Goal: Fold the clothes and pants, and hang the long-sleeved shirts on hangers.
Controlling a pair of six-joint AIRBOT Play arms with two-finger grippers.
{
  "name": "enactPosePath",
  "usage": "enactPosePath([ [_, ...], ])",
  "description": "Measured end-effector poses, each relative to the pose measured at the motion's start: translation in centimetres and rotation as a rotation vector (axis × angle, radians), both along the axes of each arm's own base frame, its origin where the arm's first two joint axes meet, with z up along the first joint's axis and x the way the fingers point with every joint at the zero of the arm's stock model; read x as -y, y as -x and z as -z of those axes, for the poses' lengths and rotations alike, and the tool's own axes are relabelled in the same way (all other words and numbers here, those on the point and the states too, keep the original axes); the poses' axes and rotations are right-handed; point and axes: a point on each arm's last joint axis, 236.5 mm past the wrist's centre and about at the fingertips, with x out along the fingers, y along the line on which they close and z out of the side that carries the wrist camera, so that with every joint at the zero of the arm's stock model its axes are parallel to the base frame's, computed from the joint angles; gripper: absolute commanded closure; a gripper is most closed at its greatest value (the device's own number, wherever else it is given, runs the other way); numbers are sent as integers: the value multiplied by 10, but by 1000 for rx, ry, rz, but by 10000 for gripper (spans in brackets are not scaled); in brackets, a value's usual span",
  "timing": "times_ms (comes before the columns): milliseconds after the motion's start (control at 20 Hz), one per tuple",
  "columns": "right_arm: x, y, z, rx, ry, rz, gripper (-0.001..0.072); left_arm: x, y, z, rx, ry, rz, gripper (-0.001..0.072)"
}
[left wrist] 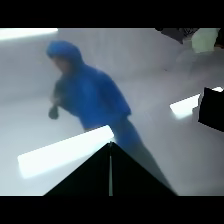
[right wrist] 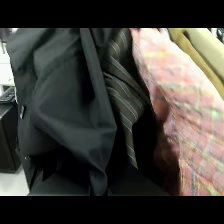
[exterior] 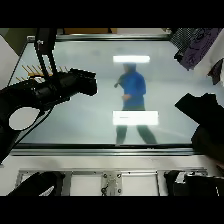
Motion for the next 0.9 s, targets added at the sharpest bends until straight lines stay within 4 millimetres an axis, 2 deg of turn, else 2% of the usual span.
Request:
enactPosePath([
  [50,-1,1,1,14,-7,3,629,0,0,0,1,-1,1,692],
  [100,-2,2,3,23,-20,7,414,0,0,0,1,-1,1,691],
  [150,-2,2,5,33,-28,8,126,0,0,0,0,-2,0,691],
  [200,-2,2,-3,60,-2,4,1,0,0,0,0,-1,1,692],
  [400,-15,-2,-45,215,143,-43,2,0,0,0,2,-1,0,691],
  [600,-44,-13,-89,443,266,-163,2,0,0,0,2,-1,0,692],
  [750,-62,-29,-103,532,283,-280,4,0,0,0,3,0,0,691],
  [850,-74,-53,-103,521,260,-391,5,0,-1,-1,3,1,0,692],
  [900,-80,-72,-99,486,241,-471,5,0,-1,-1,4,0,0,691],
])
